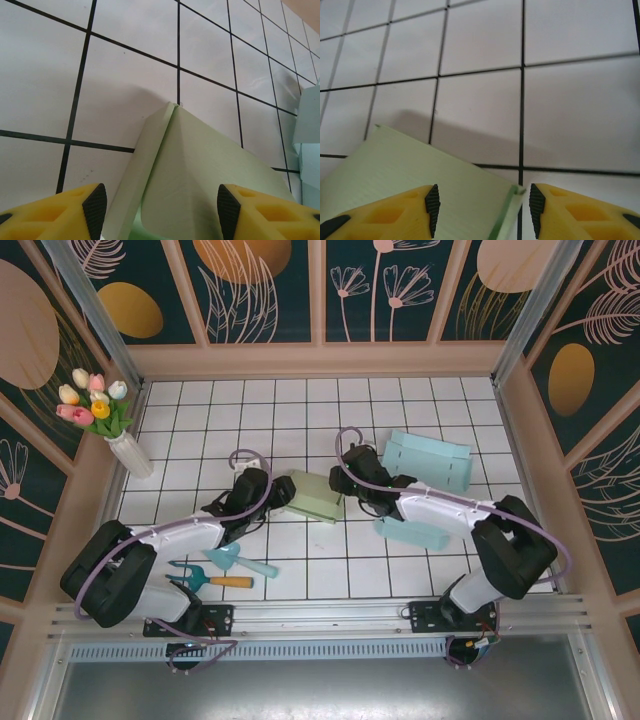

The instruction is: Fold the paper box

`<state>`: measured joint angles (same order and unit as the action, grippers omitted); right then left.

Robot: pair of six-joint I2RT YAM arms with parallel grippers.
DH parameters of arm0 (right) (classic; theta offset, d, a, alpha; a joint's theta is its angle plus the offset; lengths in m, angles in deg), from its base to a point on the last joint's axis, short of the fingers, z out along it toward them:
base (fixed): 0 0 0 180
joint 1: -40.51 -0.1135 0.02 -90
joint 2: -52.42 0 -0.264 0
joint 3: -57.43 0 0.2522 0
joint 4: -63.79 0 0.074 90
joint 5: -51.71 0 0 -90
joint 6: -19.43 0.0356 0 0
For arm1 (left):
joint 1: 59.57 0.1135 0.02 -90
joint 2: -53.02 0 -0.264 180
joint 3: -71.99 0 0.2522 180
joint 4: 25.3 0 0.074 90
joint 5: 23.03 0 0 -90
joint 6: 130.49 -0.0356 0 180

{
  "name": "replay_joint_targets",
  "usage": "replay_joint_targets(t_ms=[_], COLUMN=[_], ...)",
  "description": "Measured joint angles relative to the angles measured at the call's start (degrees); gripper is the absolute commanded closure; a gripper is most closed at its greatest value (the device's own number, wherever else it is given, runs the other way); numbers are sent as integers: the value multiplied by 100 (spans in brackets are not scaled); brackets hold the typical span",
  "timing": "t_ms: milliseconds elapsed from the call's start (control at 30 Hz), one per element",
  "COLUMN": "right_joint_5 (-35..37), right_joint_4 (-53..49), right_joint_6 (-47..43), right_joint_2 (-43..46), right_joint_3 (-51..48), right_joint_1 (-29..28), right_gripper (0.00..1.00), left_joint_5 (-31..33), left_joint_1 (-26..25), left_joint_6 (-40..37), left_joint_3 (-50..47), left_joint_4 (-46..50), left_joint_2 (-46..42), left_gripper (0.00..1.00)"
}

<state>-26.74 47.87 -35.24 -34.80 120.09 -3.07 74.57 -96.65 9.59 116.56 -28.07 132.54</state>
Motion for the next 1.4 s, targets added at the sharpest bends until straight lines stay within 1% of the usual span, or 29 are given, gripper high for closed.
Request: replay_joint_targets(t_ms=[133, 300, 467, 667, 833, 900, 1000, 1200, 1267, 1333, 1400], right_joint_5=[94, 33, -11, -15, 24, 46, 61, 59, 63, 63, 70], right_joint_4=[-63, 70, 306, 527, 533, 535, 540, 636, 640, 645, 664], right_joint_6=[496, 702, 710, 721, 682, 629, 540, 525, 503, 437, 374], right_joint_2=[-59, -175, -476, -487, -487, -487, -487, -487, -487, -494, -511], right_joint_3=[-101, -315, -424, -485, -485, -485, -485, -485, -485, -485, -485], right_joint_1=[-72, -114, -225, -299, -330, -330, -332, -343, -348, -348, -348], right_gripper=[46, 47, 47, 48, 48, 49, 49, 49, 49, 50, 50], left_joint_5=[-2, 24, 55, 52, 107, 223, 446, 745, 772, 769, 769], left_joint_1=[-2, -2, -7, -7, -7, -7, -7, -7, -7, -7, -7], left_joint_6=[0, 0, 4, 42, 31, -2, -50, -168, -201, -249, -323], left_joint_3=[-166, -415, -667, -800, -800, -800, -800, -761, -754, -688, -501], left_joint_4=[-50, -149, -326, -542, -577, -472, -293, 42, 138, 212, 332], left_joint_2=[0, -4, -52, 59, 79, -70, -520, -1075, -1217, -1268, -1126], left_gripper=[38, 37, 37, 37, 35, 35, 35, 28, 23, 19, 15])
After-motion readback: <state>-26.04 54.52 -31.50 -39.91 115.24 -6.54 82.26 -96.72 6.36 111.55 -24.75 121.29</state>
